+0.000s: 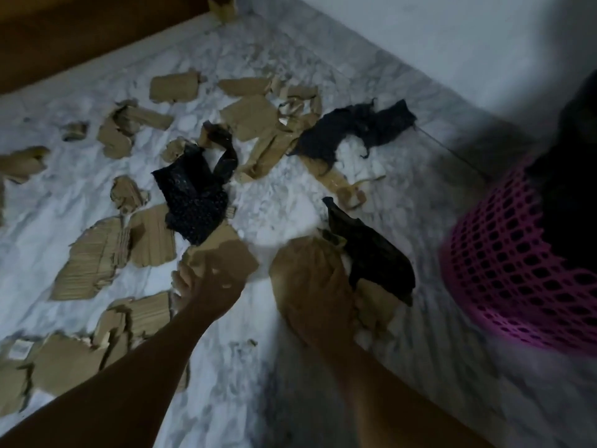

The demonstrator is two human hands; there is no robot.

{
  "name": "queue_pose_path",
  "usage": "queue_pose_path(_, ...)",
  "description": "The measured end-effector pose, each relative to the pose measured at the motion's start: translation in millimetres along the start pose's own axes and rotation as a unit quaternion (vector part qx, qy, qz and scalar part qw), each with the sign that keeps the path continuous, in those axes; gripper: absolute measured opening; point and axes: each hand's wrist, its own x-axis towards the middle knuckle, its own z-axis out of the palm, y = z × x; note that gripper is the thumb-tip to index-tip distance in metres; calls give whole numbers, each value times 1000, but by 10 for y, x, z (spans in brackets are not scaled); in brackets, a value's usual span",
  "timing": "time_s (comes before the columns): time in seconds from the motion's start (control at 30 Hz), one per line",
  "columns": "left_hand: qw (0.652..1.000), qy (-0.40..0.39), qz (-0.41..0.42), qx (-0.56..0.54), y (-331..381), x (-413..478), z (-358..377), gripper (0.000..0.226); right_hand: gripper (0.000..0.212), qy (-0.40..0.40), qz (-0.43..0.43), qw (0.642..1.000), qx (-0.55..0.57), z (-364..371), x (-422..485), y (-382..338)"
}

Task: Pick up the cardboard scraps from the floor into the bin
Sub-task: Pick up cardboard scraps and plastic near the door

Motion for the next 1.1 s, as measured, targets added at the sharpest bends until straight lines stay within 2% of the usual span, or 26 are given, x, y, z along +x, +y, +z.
queue_pose_path(0.07, 998, 55, 19, -8, -41, 152, 142, 117, 68, 18, 16, 999, 38, 110, 1, -57)
queue_pose_path(0.1, 996, 79, 29, 13, -58, 175, 189, 120, 65, 0, 21, 998, 57, 167, 12, -124)
queue_pose_path(0.17, 990, 124, 45, 46, -78, 211, 240, 122, 53, 53, 19, 996, 67, 190, 28, -173)
queue_pose_path(0.23, 991, 122, 39, 39, -64, 231, 191, 125, 50, 130, -30, 985, 111, 139, 101, -179)
queue_pose_path(0.27, 994, 103, 30, 33, -50, 264, 153, 123, 50, 125, -30, 977, 169, 103, 137, -203)
queue_pose_path(0.3, 997, 73, 27, 28, -25, 251, 92, 115, 52, 91, -20, 974, 206, 50, 146, -231)
queue_pose_path(0.37, 999, 19, 45, 9, 1, 236, 39, 81, 45, 68, 2, 961, 268, -24, 127, -250)
queue_pose_path(0.47, 997, 8, 74, 4, 17, 152, 56, 44, 27, 72, 15, 934, 350, -286, 70, -235)
queue_pose_path(0.57, 994, 11, 105, 12, -12, 118, 63, 29, 26, 119, 29, 949, 292, -519, 146, -147)
queue_pose_path(0.63, 993, 30, 112, -3, -17, 138, 36, 24, 40, 154, 27, 948, 278, -653, 177, -75)
queue_pose_path(0.7, 992, 54, 113, -19, 40, 138, -13, 23, 51, 211, 28, 947, 242, -751, 245, 7)
queue_pose_path(0.77, 991, 69, 114, -34, 164, 113, -64, 26, 48, 241, 23, 955, 171, -809, 395, 133)
queue_pose_path(0.83, 988, 73, 128, -35, 307, 98, -89, 27, 44, 208, 7, 973, 100, -847, 585, 288)
queue_pose_path(0.93, 983, 78, 166, -21, 518, 109, -92, 26, 48, 136, -64, 988, 25, -864, 891, 541)
queue_pose_path(1.1, 980, 51, 189, -24, 816, 186, -54, 27, 65, -57, -148, 985, -61, -917, 1291, 788)
